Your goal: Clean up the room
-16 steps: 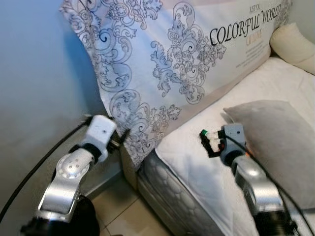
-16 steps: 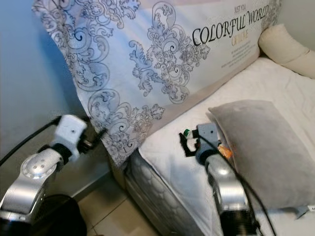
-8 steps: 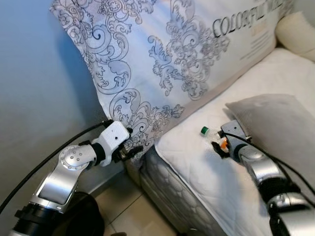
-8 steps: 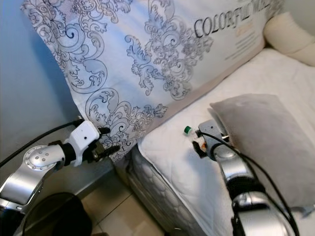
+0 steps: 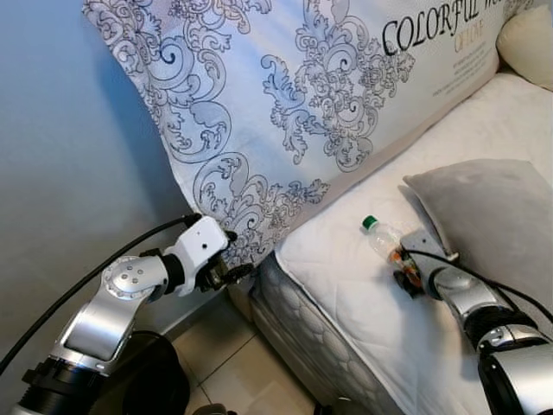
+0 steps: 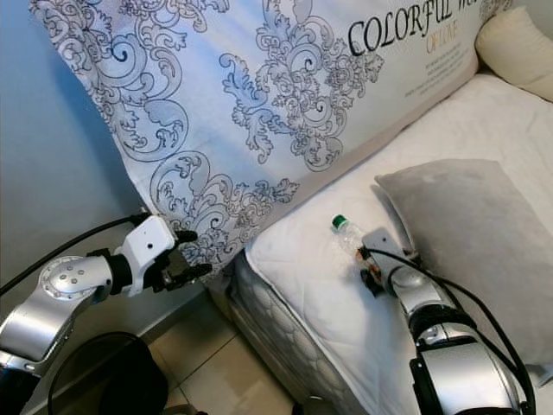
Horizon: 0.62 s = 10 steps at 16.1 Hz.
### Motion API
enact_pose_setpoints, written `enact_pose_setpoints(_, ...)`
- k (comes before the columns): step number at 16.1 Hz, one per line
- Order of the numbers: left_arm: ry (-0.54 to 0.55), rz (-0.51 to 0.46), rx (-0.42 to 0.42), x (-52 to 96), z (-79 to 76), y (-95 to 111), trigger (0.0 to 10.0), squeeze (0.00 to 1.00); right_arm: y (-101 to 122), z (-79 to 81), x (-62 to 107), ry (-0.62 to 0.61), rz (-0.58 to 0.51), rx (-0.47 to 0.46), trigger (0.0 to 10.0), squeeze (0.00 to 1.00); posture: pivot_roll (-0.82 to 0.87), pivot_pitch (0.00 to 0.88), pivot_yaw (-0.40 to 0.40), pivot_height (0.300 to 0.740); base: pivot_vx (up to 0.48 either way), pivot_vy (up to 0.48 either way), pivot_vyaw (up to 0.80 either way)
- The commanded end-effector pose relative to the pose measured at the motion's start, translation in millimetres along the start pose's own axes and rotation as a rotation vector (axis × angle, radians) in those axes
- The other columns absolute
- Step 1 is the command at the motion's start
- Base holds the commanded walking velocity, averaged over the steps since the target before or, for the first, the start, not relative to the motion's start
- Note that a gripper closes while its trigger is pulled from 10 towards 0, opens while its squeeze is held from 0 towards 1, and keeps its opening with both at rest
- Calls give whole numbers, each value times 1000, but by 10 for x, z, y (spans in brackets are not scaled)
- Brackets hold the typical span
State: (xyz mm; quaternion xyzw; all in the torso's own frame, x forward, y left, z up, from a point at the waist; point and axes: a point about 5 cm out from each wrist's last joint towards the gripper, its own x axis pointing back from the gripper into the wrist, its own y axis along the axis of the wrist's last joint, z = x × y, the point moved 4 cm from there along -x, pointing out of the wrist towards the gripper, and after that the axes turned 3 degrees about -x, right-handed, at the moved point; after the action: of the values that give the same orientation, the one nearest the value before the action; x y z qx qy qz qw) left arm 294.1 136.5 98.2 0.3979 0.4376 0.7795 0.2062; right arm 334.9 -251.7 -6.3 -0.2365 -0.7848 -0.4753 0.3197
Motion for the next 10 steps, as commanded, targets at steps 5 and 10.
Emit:
enact_pose_setpoints(5,-59,-12,10,43,-57,43,10000,0,76,68,2,91,-3,-86,0,0,94,60,12,740,0,0,0)
enact_pose_setpoints(10,-72,-9,43,92,-72,10,10000,0,44,67,9,112,3,-112,0,0,81,42,0,740,0,0,0)
